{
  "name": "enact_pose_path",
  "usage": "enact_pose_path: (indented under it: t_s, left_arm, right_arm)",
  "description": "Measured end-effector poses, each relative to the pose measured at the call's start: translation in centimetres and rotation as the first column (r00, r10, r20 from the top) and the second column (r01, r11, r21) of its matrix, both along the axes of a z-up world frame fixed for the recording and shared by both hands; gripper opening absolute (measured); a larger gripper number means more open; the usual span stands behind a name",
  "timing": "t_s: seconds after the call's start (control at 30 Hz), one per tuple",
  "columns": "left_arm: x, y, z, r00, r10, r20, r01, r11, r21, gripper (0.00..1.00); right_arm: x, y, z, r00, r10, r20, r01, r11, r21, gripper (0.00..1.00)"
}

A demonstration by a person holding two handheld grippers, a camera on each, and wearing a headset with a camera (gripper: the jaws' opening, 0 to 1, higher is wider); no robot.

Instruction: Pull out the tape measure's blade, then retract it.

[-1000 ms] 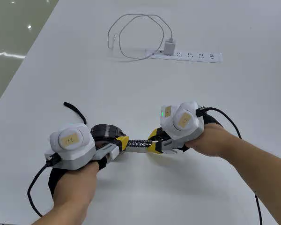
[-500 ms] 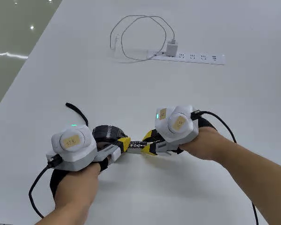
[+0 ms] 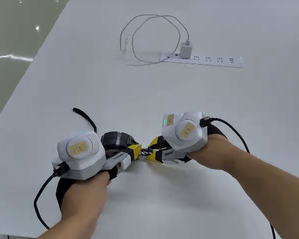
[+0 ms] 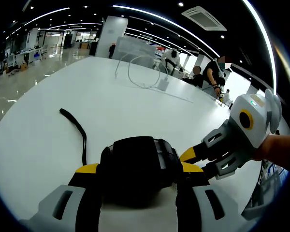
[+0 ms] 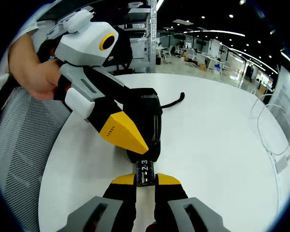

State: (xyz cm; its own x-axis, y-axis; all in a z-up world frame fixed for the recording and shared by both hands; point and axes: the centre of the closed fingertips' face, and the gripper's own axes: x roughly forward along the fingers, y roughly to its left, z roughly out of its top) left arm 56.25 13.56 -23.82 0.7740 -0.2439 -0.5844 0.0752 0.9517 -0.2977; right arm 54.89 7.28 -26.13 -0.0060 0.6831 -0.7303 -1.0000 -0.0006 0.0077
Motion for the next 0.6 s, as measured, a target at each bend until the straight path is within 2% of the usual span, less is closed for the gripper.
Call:
enact_pose_path:
  t_s: [0.4, 0.6]
  left_arm:
    - [0.0, 0.0, 0.0, 1.0, 0.001, 0.002, -0.001, 1.0, 0.0, 0.58]
    - [0.0, 0.0, 0.0, 1.0, 0.002, 0.004, -0.002, 1.0, -0.002, 0.59]
  right_arm:
    - [-0.1, 1.2, -0.1, 1.0, -0.001, -0.007, 0.001, 1.0, 0.022, 0.1]
    - [-0.2, 1.6, 0.0, 1.0, 0.011, 0.004, -0.011, 1.0, 0.028, 0.1]
